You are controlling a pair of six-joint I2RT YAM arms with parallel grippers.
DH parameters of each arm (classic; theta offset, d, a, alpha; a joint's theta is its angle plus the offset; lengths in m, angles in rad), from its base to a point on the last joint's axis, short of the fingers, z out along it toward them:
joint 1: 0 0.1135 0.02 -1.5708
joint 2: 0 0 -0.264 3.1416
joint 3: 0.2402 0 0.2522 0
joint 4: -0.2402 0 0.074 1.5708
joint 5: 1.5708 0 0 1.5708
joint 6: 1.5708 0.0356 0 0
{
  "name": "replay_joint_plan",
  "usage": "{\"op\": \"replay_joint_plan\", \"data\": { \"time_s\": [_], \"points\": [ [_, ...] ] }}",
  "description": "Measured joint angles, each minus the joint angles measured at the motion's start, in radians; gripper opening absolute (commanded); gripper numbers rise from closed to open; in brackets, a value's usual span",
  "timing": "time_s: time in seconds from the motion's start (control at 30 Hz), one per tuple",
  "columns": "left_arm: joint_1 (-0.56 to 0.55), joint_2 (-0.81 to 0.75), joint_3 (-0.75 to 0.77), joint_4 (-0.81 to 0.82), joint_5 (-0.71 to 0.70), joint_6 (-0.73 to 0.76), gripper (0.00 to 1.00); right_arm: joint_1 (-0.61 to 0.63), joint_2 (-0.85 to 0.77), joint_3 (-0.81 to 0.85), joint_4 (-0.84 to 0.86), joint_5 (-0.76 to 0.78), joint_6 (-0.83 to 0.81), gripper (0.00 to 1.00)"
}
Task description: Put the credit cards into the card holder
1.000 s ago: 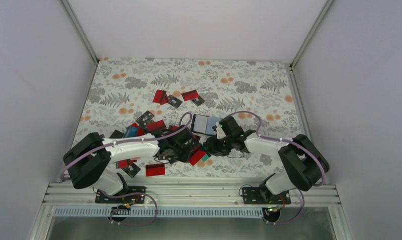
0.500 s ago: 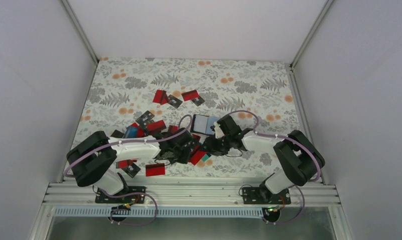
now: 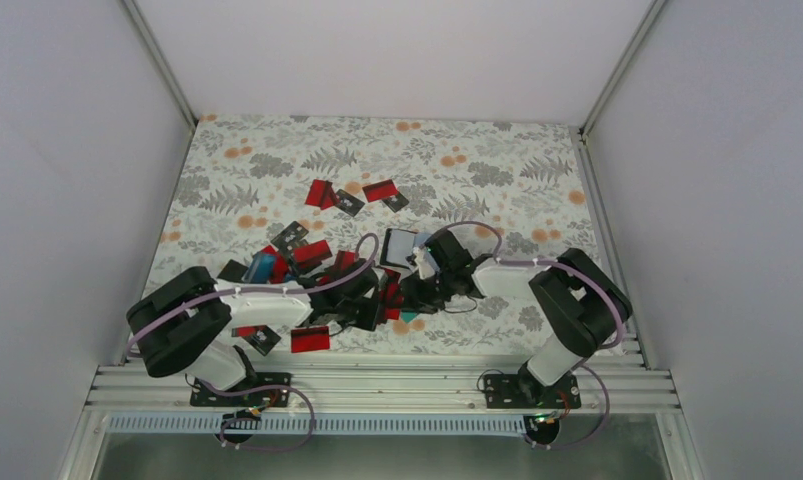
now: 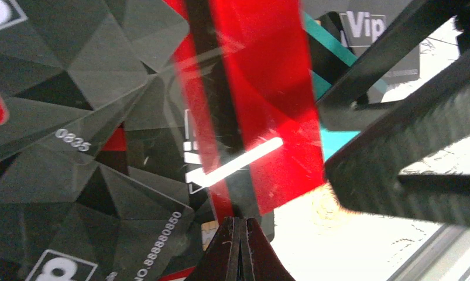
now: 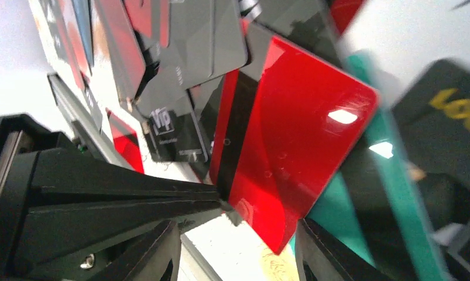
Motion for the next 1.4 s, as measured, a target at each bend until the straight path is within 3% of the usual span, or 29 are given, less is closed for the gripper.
{"op": "replay_joint_plan", "data": {
  "time_s": [0.2, 0.33, 0.57, 0.63, 0.8, 1.0, 1.1, 1.27, 1.4],
  "points": [
    [-0.039, -0.026, -0.050, 0.072, 0.080, 0.023, 0.03, 0.044, 0.007, 0.010, -0.034, -0.073, -0.069, 0.52],
    [-0.057, -0.145, -0.072, -0.035, 0.094, 0.023, 0.03, 0.040, -0.069, 0.012, -0.140, -0.044, -0.126, 0.52],
    [0.035, -0.273, 0.040, -0.257, -0.035, 0.023, 0.12, 0.006, -0.103, 0.126, -0.263, 0.104, -0.164, 0.51],
    [0.061, -0.258, 0.061, -0.311, -0.086, 0.018, 0.17, 0.005, -0.069, 0.166, -0.267, 0.136, -0.166, 0.50],
    [0.092, -0.193, 0.056, -0.423, -0.193, -0.021, 0.40, 0.019, 0.033, 0.243, -0.278, 0.201, -0.170, 0.49],
    [0.107, -0.182, 0.051, -0.489, -0.283, -0.106, 0.83, 0.063, 0.148, 0.319, -0.280, 0.249, -0.176, 0.50],
    [0.109, -0.184, 0.053, -0.500, -0.311, -0.141, 0.95, 0.086, 0.175, 0.356, -0.280, 0.270, -0.176, 0.51],
    [0.133, -0.182, 0.062, -0.513, -0.349, -0.190, 1.00, 0.098, 0.209, 0.410, -0.288, 0.322, -0.166, 0.55],
    [0.179, -0.171, 0.062, -0.492, -0.362, -0.187, 0.94, 0.098, 0.243, 0.457, -0.293, 0.353, -0.155, 0.57]
  ]
}}
